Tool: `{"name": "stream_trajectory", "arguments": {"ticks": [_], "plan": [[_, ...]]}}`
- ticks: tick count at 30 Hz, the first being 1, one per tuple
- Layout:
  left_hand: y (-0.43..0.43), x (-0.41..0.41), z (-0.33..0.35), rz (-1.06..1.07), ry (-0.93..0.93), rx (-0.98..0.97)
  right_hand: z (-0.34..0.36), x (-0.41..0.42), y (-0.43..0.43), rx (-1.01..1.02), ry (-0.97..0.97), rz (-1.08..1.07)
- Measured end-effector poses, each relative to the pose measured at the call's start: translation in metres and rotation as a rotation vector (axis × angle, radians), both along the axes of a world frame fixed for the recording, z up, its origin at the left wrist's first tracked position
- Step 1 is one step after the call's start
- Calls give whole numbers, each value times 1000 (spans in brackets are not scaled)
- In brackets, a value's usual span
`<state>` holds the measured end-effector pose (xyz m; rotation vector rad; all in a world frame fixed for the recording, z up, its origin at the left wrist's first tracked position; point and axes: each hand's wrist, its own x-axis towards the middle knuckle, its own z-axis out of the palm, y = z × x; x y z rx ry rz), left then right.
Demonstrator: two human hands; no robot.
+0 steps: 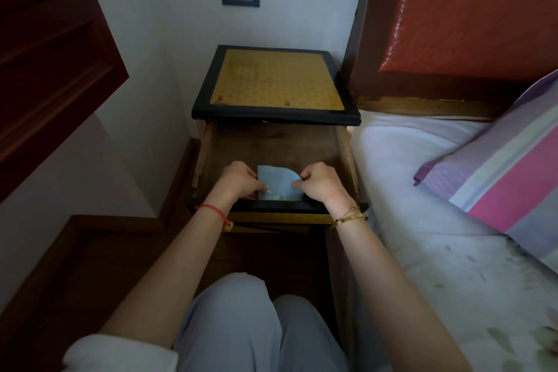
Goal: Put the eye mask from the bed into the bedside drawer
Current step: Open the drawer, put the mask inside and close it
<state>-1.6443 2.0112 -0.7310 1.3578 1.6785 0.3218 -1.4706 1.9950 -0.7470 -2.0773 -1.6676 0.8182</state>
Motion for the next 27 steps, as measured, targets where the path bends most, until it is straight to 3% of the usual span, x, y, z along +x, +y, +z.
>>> {"name": "stream_trajectory", "arguments": {"ticks": [4, 7, 10, 12, 14, 20, 27], "plan": [[-3, 1, 1, 20, 36, 68, 1, -1, -3, -30, -31, -33], [-21, -6, 8, 51, 98, 302, 4, -2, -15, 89, -79, -72], [-57, -23, 17, 81, 11, 491, 3, -3, -45, 543, -135, -158], [-81, -37, 20, 33, -33, 434, -5, -3, -71, 864, -132, -218], [-101, -47, 14, -25, -18, 345, -20, -5, -97, 1024, -65, -280], [-124, -43, -12, 8, 72, 390, -68, -12, -137, 926, 190, -342], [-128, -36, -24, 72, 75, 492, -73, -12, -134, 788, 319, -318]]}}
